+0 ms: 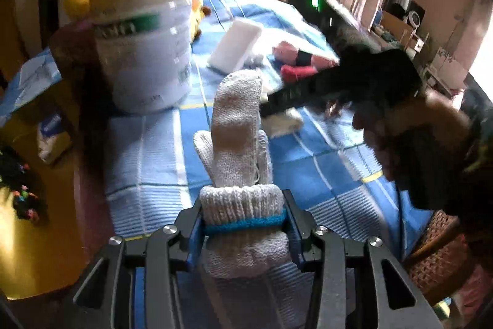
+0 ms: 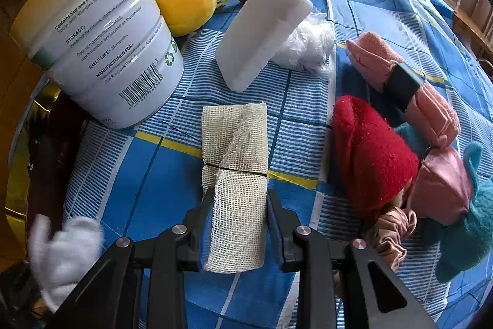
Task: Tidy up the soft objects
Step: 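Lift the glove with the left tool while the right tool grasps the bandage roll, then carry the glove into the gold tray and open the left tool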
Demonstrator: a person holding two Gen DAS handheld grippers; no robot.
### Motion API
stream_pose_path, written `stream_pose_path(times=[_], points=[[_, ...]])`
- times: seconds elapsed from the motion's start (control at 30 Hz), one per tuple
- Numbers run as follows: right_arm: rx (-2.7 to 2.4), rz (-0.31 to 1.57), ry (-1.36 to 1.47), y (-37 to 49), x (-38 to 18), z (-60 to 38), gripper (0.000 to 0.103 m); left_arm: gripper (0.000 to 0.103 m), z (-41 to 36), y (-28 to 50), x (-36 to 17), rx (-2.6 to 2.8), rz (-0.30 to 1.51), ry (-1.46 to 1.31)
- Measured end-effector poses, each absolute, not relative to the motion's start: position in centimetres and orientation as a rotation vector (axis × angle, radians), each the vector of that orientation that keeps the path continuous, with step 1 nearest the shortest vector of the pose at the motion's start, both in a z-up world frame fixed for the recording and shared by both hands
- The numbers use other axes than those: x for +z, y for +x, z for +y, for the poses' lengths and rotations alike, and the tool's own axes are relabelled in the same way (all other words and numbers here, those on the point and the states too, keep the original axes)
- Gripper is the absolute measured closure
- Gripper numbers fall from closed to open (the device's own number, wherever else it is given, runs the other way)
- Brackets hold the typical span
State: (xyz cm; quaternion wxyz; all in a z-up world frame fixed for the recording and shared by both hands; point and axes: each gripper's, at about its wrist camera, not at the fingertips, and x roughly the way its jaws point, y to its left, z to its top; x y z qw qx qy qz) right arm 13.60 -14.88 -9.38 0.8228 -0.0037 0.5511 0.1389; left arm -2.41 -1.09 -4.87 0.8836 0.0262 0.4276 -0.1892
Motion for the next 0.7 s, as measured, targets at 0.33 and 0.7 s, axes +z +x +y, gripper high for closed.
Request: stream_pose_path(times=[0.33, 0.7], points=[[0.293, 1.16, -0.032, 13.5, -9.3, -14.9, 0.074, 0.058, 3.0, -2.9, -0.7, -0.305, 0.823, -0.015], [0.287, 1.131, -0.093, 13.3, -9.2, -14.5, 0.073, 0.058, 14.5, -0.7, -0.5, -0.088, 0.857, -0.212]])
